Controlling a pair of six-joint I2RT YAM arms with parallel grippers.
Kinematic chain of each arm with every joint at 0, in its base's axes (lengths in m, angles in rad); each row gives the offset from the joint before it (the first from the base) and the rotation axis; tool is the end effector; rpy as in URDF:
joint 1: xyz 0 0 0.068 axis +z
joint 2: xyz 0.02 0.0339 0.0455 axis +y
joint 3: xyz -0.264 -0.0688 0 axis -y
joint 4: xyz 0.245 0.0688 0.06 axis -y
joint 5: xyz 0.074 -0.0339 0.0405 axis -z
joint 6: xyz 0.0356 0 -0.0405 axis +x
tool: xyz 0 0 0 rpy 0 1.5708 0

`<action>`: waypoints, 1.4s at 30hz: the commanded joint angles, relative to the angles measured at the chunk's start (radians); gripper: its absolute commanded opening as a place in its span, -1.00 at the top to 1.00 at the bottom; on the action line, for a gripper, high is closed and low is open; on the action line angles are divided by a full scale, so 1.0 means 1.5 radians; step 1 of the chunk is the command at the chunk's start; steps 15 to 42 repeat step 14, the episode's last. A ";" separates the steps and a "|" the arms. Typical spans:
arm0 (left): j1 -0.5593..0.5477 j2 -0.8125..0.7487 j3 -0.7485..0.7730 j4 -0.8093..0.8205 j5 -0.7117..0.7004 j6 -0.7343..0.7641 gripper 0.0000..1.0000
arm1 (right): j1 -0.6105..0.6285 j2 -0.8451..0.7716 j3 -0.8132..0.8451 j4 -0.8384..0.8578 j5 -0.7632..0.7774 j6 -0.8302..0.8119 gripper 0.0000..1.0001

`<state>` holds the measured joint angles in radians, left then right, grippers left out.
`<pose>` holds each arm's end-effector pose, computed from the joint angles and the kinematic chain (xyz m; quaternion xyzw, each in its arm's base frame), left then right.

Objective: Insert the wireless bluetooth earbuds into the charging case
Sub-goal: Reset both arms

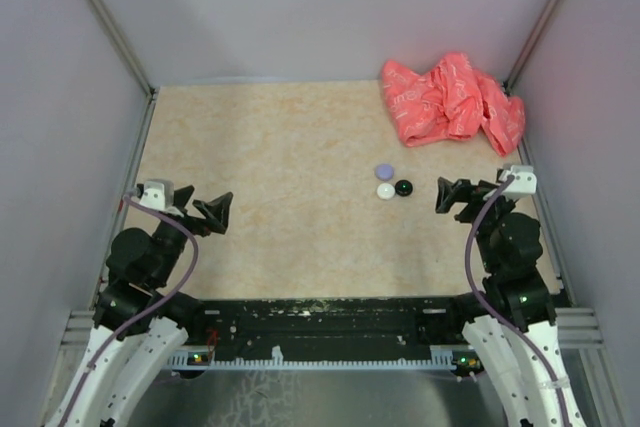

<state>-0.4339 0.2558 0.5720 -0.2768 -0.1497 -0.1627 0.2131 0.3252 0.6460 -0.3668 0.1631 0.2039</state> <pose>0.0820 -0.0321 0.3178 0.0400 0.6920 -0.1617 0.7024 0.0916 0.0139 0.3270 0.0529 0.7210 0.0849 0.6856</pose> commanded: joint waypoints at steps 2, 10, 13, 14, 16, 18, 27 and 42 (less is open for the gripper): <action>0.004 -0.006 -0.004 0.014 -0.001 0.000 -1.00 | -0.005 -0.013 -0.010 0.029 0.032 -0.014 -0.80; 0.005 -0.006 -0.007 0.020 0.003 0.005 -1.00 | -0.005 -0.023 -0.012 0.031 0.032 -0.015 -0.80; 0.005 -0.007 -0.008 0.022 0.010 0.007 -1.00 | -0.004 -0.025 -0.012 0.029 0.031 -0.016 -0.80; 0.005 -0.007 -0.008 0.022 0.011 0.006 -1.00 | -0.004 -0.026 -0.011 0.028 0.032 -0.016 -0.80; 0.005 -0.007 -0.008 0.022 0.011 0.006 -1.00 | -0.004 -0.026 -0.011 0.028 0.032 -0.016 -0.80; 0.005 -0.007 -0.008 0.022 0.011 0.006 -1.00 | -0.004 -0.026 -0.011 0.028 0.032 -0.016 -0.80; 0.005 -0.007 -0.008 0.022 0.011 0.006 -1.00 | -0.004 -0.026 -0.011 0.028 0.032 -0.016 -0.80; 0.005 -0.007 -0.008 0.022 0.011 0.006 -1.00 | -0.004 -0.026 -0.011 0.028 0.032 -0.016 -0.80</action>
